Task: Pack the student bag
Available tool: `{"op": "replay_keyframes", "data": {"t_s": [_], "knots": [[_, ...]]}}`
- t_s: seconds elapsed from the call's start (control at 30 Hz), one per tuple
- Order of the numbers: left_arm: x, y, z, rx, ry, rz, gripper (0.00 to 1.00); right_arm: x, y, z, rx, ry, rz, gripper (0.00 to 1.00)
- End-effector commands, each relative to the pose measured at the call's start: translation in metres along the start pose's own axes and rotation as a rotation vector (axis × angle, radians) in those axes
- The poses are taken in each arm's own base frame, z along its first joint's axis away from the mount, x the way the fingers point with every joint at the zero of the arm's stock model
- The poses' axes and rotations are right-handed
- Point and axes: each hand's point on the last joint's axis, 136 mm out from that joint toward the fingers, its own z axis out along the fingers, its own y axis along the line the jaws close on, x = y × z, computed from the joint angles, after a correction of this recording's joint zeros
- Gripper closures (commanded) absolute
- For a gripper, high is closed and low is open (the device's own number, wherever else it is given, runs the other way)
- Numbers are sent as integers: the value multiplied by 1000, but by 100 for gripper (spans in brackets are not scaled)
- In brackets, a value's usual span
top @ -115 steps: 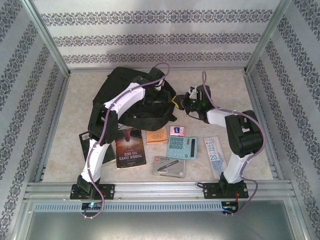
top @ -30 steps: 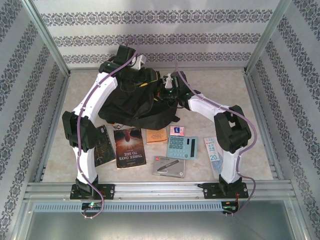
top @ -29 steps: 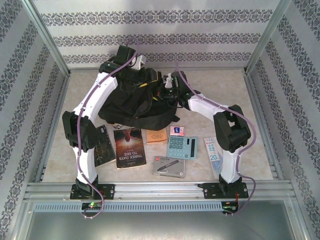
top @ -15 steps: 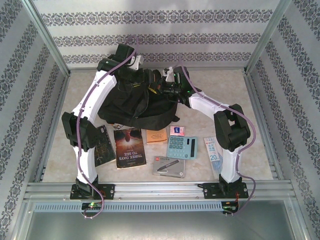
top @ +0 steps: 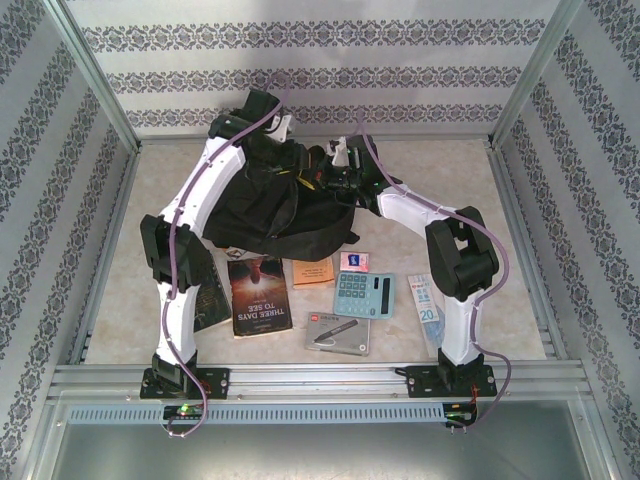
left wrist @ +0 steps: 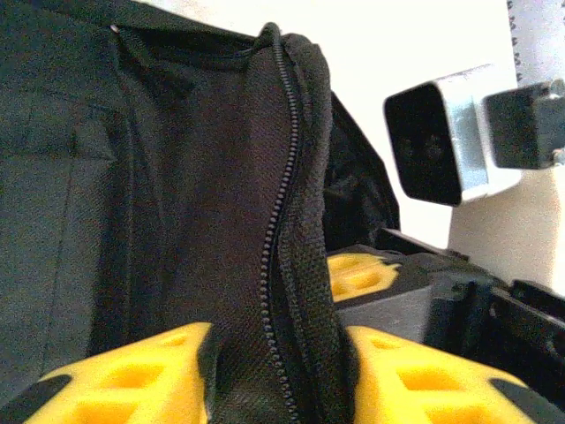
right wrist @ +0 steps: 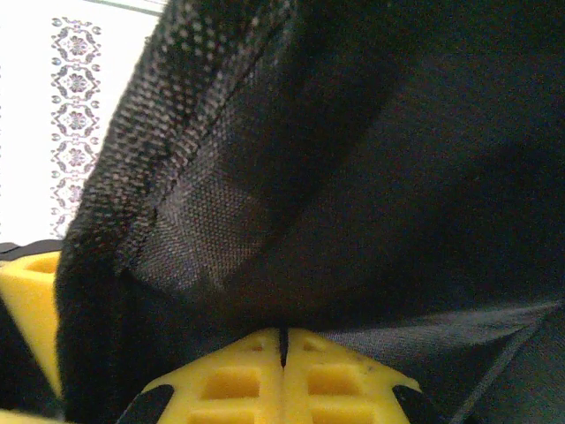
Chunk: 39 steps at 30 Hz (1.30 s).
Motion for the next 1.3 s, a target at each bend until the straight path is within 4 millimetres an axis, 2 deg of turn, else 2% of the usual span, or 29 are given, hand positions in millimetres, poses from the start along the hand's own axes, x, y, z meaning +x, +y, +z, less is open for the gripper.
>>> {"op": "replay_keyframes", "data": {"t_s": [0.0,0.2,0.3,0.37,0.43,0.57,0.67,0.8,0.87,0.97,1.0,1.07,1.1,1.17,1.27], "knots": [[8,6,3,-44,31,12,74,3,21,-4,-62,9,-59,100],[11,11,-5,-75,30,28,98,3,18,-10,-35,-6,-73,100],[8,16,-13,-112,6,34,100,1,20,-24,10,-36,-116,100],[2,18,-25,-144,-32,37,100,1,25,-44,71,-63,-183,100],[-7,21,-42,-174,-89,28,100,1,30,-66,132,-101,-247,88],[-28,28,-76,-200,-214,-30,100,7,23,-111,294,-141,-336,56],[-41,31,-91,-192,-278,-55,100,23,1,-137,418,-121,-378,51],[-53,35,-99,-174,-321,-80,100,54,-38,-156,544,-35,-419,47],[-57,35,-99,-153,-324,-88,100,70,-63,-163,662,29,-424,43],[-61,36,-98,-138,-328,-97,100,92,-96,-168,818,110,-399,34],[-61,35,-96,-131,-325,-97,100,98,-104,-170,852,122,-380,28],[-62,33,-93,-108,-319,-100,100,109,-123,-172,906,122,-327,7],[-61,31,-91,-96,-314,-102,100,115,-131,-172,915,124,-306,2],[-60,29,-86,-74,-300,-106,100,122,-144,-169,943,111,-240,2],[-59,28,-82,-58,-294,-106,100,131,-152,-157,971,110,-191,2]]}}
